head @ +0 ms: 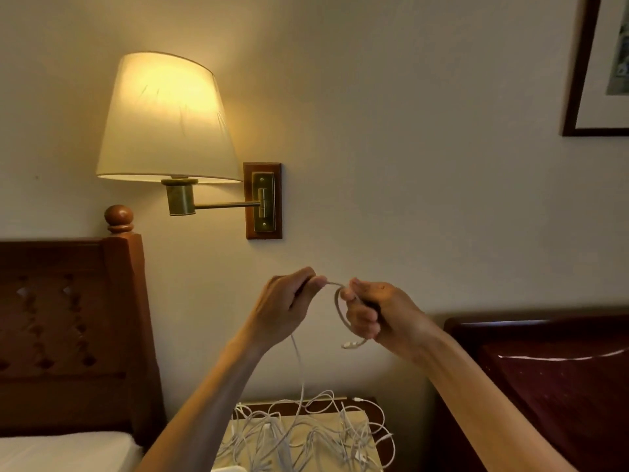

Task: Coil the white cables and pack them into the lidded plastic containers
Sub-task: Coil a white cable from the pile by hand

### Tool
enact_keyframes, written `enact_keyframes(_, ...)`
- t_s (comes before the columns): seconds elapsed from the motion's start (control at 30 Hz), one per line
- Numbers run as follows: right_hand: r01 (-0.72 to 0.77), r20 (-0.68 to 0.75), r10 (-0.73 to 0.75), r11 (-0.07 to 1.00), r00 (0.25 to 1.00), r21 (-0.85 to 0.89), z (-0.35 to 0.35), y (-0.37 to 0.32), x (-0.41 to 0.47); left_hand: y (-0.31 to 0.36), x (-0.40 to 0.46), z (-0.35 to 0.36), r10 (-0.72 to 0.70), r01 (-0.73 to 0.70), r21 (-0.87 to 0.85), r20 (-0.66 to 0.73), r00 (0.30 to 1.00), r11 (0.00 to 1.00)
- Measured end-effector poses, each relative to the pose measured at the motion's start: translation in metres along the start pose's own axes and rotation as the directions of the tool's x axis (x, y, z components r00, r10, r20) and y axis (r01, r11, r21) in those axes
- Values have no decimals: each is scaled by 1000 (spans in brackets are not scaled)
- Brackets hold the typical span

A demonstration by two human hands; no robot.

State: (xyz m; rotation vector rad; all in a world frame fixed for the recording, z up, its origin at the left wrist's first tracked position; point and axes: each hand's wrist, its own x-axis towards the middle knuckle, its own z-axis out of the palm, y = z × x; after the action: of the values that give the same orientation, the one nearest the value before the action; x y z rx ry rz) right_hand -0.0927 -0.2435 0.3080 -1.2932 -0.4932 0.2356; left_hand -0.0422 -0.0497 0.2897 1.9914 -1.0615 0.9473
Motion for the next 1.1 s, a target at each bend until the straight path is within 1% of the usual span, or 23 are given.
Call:
enact_keyframes(0.07, 5, 45, -18, 965, 999, 264, -6, -15, -2, -12, -14, 12, -105, 93, -132, -86, 991, 987)
enact_keyframes(0.1, 13, 58, -36, 936, 998, 352, -9, -22, -2, -16, -26, 21, -180, 158, -194, -102, 978, 968)
enact_keyframes(0.17, 47, 39, -70, 905, 997, 424, -13, -34, 0, -22, -51, 43, -356, 325, -262, -77, 931, 908)
enact_keyframes(0.23, 102, -19, -103, 902, 994, 419, -15, -42, 5, -19, -69, 59, -494, 483, -211, 2, 870, 850)
enact_keyframes(0.27, 129, -61, -115, 913, 992, 387, -15, -43, 8, -12, -75, 63, -527, 533, -159, 80, 846, 831)
enact_keyframes(0.3, 156, -106, -129, 935, 986, 320, -16, -42, 11, -2, -76, 63, -533, 558, -100, 201, 822, 824)
enact_keyframes(0.33, 180, -151, -150, 961, 977, 210, -16, -38, 14, 11, -73, 58, -516, 554, -14, 344, 784, 833)
enact_keyframes(0.37, 194, -185, -178, 978, 966, 71, -15, -32, 17, 24, -66, 52, -486, 510, 89, 478, 731, 856)
enact_keyframes(0.4, 192, -199, -202, 979, 959, -69, -14, -23, 19, 37, -57, 42, -453, 448, 163, 578, 678, 879)
enact_keyframes(0.43, 175, -191, -209, 967, 959, -183, -11, -12, 19, 50, -49, 31, -412, 397, 178, 644, 645, 900)
enact_keyframes(0.47, 161, -166, -209, 951, 964, -264, -9, -2, 19, 61, -37, 19, -355, 345, 153, 664, 658, 926)
enact_keyframes(0.5, 143, -135, -197, 933, 971, -331, -7, 7, 18, 69, -26, 7, -299, 291, 123, 643, 705, 949)
enact_keyframes(0.57, 119, -85, -179, 873, 980, -473, -4, 18, 12, 74, -9, -15, -183, 154, 99, 510, 840, 983)
enact_keyframes(0.6, 128, -54, -180, 851, 982, -509, -2, 21, 9, 71, -2, -23, -124, 80, 119, 431, 894, 990)
enact_keyframes(0.63, 142, -26, -179, 851, 983, -506, 0, 22, 7, 66, 3, -29, -71, 15, 155, 366, 928, 988)
enact_keyframes(0.67, 150, -13, -179, 861, 984, -486, 2, 23, 5, 60, 6, -33, -30, -32, 189, 319, 947, 981)
enact_keyframes(0.77, 150, -28, -182, 878, 983, -454, 8, 22, 4, 40, 11, -33, 27, -84, 258, 218, 976, 962)
enact_keyframes(0.83, 136, -45, -170, 896, 984, -422, 10, 22, 5, 30, 11, -28, 45, -86, 263, 157, 987, 961)
enact_keyframes(0.97, 110, -42, -128, 945, 991, -308, 11, 20, 3, 17, 13, -17, 42, -55, 170, 80, 996, 984)
enact_keyframes(1.1, 69, -40, -73, 994, 997, -89, 12, 6, 2, 13, 11, -6, -22, 22, 25, -7, 1000, 999)
